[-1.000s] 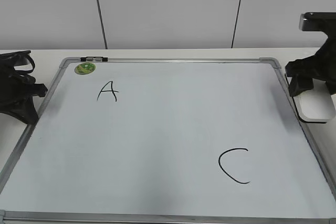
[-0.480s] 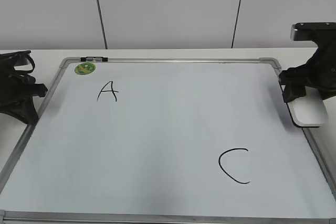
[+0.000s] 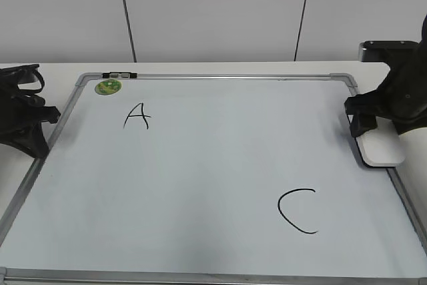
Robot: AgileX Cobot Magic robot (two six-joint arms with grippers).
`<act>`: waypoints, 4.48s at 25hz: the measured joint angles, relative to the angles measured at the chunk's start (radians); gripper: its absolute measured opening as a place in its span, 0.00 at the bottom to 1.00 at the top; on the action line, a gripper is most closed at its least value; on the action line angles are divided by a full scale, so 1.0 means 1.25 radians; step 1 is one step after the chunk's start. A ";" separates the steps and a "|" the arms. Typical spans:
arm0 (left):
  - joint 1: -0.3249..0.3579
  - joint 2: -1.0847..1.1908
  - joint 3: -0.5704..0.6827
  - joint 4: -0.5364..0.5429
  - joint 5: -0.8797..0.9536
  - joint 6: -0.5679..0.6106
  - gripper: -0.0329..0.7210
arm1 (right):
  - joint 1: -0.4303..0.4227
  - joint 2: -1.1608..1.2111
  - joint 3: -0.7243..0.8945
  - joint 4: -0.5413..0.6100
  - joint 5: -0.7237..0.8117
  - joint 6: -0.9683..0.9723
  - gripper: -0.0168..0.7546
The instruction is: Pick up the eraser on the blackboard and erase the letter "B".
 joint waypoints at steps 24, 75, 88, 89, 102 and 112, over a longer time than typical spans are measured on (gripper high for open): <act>0.000 0.000 0.000 0.000 -0.002 0.000 0.06 | 0.003 0.064 -0.043 0.028 -0.003 -0.019 0.73; 0.000 -0.045 -0.366 0.010 0.272 -0.032 0.58 | 0.006 -0.100 -0.366 0.027 0.395 -0.071 0.79; -0.028 -0.306 -0.344 0.031 0.292 -0.075 0.59 | 0.006 -0.314 -0.369 0.028 0.481 -0.096 0.79; -0.037 -0.334 -0.334 0.038 0.293 -0.075 0.59 | 0.006 -0.323 -0.369 0.028 0.483 -0.096 0.79; -0.073 -0.694 -0.044 0.072 0.298 -0.079 0.74 | 0.006 -0.641 -0.177 0.028 0.489 -0.098 0.79; -0.074 -0.988 0.245 0.074 0.305 -0.079 0.78 | 0.006 -0.949 0.069 0.028 0.493 -0.073 0.79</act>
